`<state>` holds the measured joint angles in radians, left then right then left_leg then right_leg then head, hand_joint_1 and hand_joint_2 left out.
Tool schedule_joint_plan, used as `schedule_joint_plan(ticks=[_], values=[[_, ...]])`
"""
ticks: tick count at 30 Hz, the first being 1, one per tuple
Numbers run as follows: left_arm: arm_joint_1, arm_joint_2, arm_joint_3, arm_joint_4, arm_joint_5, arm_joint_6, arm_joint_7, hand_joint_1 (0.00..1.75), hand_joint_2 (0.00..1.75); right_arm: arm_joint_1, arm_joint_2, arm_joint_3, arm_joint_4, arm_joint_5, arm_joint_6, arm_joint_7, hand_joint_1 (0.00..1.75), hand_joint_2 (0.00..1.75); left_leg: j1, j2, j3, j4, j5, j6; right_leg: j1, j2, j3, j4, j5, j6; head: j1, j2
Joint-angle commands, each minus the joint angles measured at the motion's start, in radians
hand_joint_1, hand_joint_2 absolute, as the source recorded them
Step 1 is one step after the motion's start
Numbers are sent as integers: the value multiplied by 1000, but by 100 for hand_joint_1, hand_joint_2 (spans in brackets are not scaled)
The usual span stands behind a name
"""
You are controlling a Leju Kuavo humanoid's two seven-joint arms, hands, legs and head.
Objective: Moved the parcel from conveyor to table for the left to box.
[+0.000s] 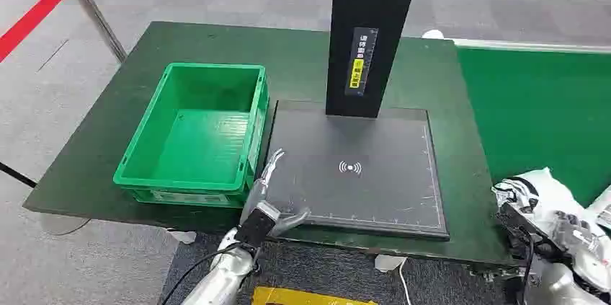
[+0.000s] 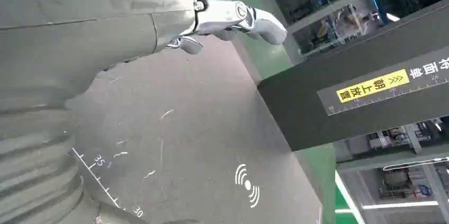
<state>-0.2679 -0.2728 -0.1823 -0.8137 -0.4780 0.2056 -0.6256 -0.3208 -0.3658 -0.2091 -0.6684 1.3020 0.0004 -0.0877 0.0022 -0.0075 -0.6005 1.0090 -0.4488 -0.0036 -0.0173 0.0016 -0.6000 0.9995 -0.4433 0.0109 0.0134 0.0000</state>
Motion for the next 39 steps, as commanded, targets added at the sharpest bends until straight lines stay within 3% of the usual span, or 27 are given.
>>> schedule_joint_plan(ticks=[1, 7, 8, 29, 30, 31, 39], values=[[-19, 7, -44, 57, 14, 1, -28, 0, 175, -58, -6, 143, 118, 1, 15, 1, 0, 0, 1, 2, 2, 0, -1, 0, 1, 1, 2, -1, 0, -1, 0, 0], [-16, 8, -58, 54, 19, -1, -16, 0, 175, -66, -17, 209, 125, 49, 20, 81, 0, 0, 1, 3, 4, -1, -1, 0, 1, 2, 4, -3, 0, -1, 0, 0], [-17, 8, -58, 54, 19, -1, -16, 0, 175, -68, -15, 209, 124, 49, 20, 82, 0, 175, 0, 2, 2, -1, 0, 0, 1, 1, 2, -1, 0, -1, 0, 0], [-28, 10, -44, 65, 15, -2, -15, 0, 175, -97, 6, 222, 181, 70, 11, 132, 2, 175, 1, 2, 7, -2, 0, -1, 1, 1, 7, -4, 0, -1, 0, 0], [-28, 9, -44, 65, 13, -3, -14, 0, 175, -96, 6, 222, 180, 70, 14, 132, 101, 175, 1, 2, 8, -3, 0, -1, 2, 1, 8, -5, 0, -1, 0, 0], [-33, 10, -44, 69, 11, -5, -12, 0, 175, -95, 6, 219, 179, 67, 14, 130, 124, 175, 1, 1, 6, -1, 0, -1, 1, 0, 6, -3, 0, -1, 0, 0], [-33, 10, -44, 69, 11, -5, -12, 0, 175, -95, 6, 219, 179, 67, 14, 130, 124, 175, 1, 0, 6, -1, 0, 0, 1, 0, 6, -3, 0, -1, 0, 0]])
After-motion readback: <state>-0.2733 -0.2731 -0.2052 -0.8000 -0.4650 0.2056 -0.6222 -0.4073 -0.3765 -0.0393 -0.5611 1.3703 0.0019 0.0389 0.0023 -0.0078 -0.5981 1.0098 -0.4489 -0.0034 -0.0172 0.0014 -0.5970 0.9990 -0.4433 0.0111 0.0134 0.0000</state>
